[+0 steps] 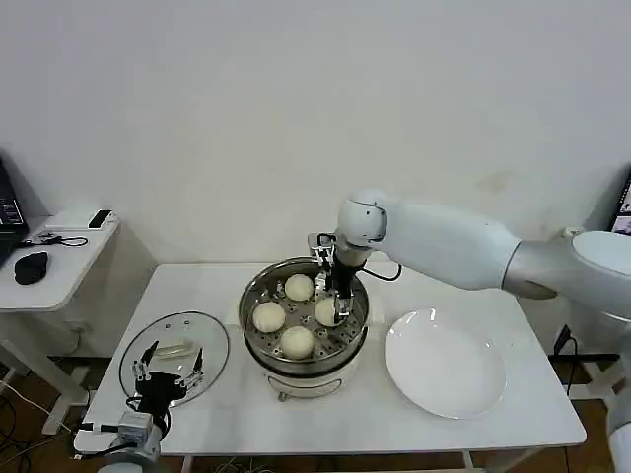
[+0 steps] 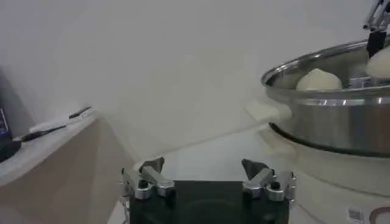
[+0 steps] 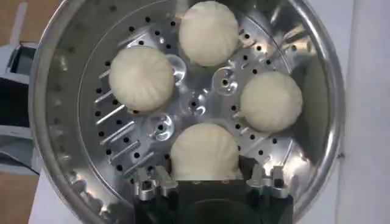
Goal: Take steamed baozi put them in steamer then cover it.
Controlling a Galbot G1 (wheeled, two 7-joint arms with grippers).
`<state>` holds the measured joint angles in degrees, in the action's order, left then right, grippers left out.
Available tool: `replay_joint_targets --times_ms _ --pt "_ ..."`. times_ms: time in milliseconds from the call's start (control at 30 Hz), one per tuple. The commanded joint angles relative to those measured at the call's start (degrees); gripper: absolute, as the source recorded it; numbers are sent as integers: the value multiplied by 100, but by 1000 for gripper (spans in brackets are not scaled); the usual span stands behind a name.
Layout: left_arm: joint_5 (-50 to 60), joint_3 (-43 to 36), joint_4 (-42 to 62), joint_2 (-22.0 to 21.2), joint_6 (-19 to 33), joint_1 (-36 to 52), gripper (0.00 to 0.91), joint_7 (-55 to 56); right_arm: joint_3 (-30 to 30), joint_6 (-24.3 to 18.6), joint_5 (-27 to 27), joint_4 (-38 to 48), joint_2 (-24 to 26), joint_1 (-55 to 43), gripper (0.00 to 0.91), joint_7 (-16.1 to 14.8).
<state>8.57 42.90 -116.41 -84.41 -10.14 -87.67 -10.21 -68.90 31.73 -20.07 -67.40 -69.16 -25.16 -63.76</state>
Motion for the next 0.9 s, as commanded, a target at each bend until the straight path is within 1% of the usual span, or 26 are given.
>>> replay_joint_targets --times_ms 33,100,133,233,267,300,333,367,400,433,467,500,533,567,600,633,667,733,767,800,833,867,900 --pt "-71 23 -21 -20 79 -3 907 155 190 -23 -139 -300 258 -238 907 62" --pt "-218 61 -11 -61 75 76 907 509 470 -27 -300 -624 592 -505 907 194" --pt "-220 85 18 -68 85 118 907 586 554 -30 -363 -729 692 -563 907 210" --pt "-368 115 15 -8 144 91 907 645 1531 -39 -525 -1093 1199 -532 907 409" --pt "-342 125 15 5 256 72 907 646 1846 -73 -530 -1167 1336 -416 907 476" --pt "-329 142 11 1 435 66 907 662 2186 -107 -540 -1253 1502 -207 907 676" --pt "-348 150 -15 -7 485 63 907 693 2583 -175 -578 -1341 1613 -40 907 940" --pt "-364 150 -40 -5 485 54 907 723 2910 -252 -644 -1438 1697 153 907 1239" --pt "-369 146 -53 4 526 39 907 740 3179 -296 -667 -1445 1739 246 907 1474" --pt "-385 131 -64 9 580 19 907 767 3792 -424 -622 -1572 1836 548 907 2070" --pt "-414 124 -76 11 570 10 907 803 3987 -443 -626 -1595 1844 580 907 2183" --pt "-458 106 -94 11 552 -7 907 874 4364 -553 -653 -1700 1909 820 907 2645" --pt "-484 94 -128 8 505 -45 907 908 4564 -644 -716 -1747 1954 954 907 2790" --pt "-477 85 -145 8 505 -76 907 919 4961 -660 -861 -1889 2050 1246 907 3069" --pt "-494 64 -168 21 516 -126 907 924 5182 -668 -903 -1978 2097 1362 907 3195" --pt "-490 26 -218 48 516 -215 907 929 5726 -745 -942 -2217 2283 1739 907 3485" --pt "-458 14 -242 59 513 -251 907 953 5862 -758 -936 -2287 2322 1926 907 3541" --pt "-387 18 -289 56 498 -368 907 964 6858 -806 -883 -2977 2646 3149 907 3898" --pt "-381 22 -291 64 508 -414 907 972 7155 -835 -905 -3171 2767 3580 907 4199" --pt "-378 22 -285 78 516 -438 907 978 7307 -846 -919 -3324 2799 3795 907 4332" --pt "-344 25 -278 84 551 -471 907 987 7974 -976 -977 -3672 2869 4829 907 4824" --pt "-321 31 -274 94 568 -493 907 985 8376 -1046 -1024 -3852 2894 5250 907 5033" --pt "-291 36 -286 90 567 -504 907 973 8652 -1081 -1034 -3935 2909 5581 907 5111"
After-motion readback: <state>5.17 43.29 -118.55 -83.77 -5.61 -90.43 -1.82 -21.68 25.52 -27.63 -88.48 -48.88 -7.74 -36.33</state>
